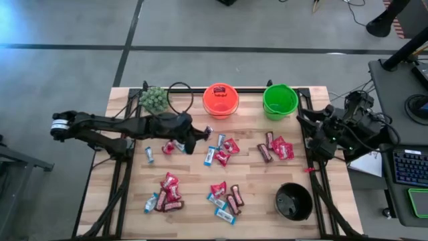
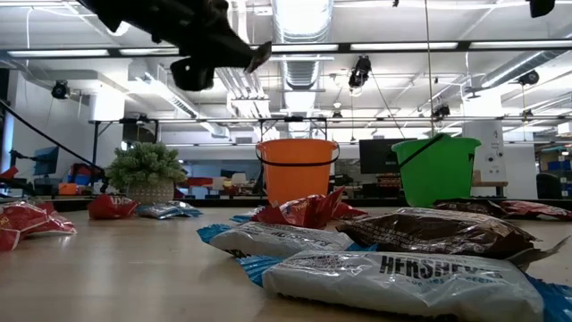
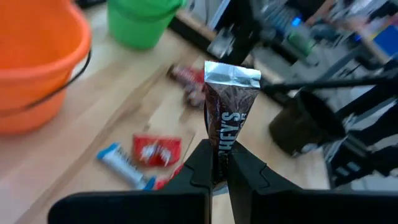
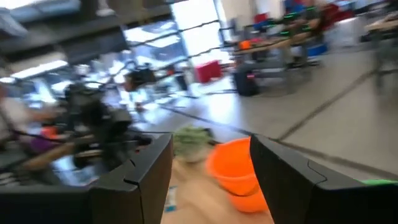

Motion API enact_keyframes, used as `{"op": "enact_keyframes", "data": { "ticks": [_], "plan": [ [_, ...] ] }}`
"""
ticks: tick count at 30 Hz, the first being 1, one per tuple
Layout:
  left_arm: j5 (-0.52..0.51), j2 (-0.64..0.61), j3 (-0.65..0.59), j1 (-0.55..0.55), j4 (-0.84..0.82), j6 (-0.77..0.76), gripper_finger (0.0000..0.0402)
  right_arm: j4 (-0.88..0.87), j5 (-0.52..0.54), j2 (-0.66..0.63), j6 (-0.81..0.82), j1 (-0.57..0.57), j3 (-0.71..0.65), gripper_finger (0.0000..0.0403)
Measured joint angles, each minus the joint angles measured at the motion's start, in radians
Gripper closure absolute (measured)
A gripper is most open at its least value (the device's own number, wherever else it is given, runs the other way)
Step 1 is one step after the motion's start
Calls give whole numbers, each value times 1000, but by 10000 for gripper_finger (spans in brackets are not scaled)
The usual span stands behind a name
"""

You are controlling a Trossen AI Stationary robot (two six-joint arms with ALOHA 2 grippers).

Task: Organize candy in baskets
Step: Put the black chocolate into the green bucket

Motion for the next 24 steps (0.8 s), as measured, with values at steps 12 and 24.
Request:
{"op": "enact_keyframes", "data": {
  "ticks": [12,24],
  "plan": [
    [0,23,17,64,171,24,401,3,-259,122,226,-189,1,199],
    [34,23,241,146,-70,154,401,208,-786,387,399,-644,2,199]
  ]
}}
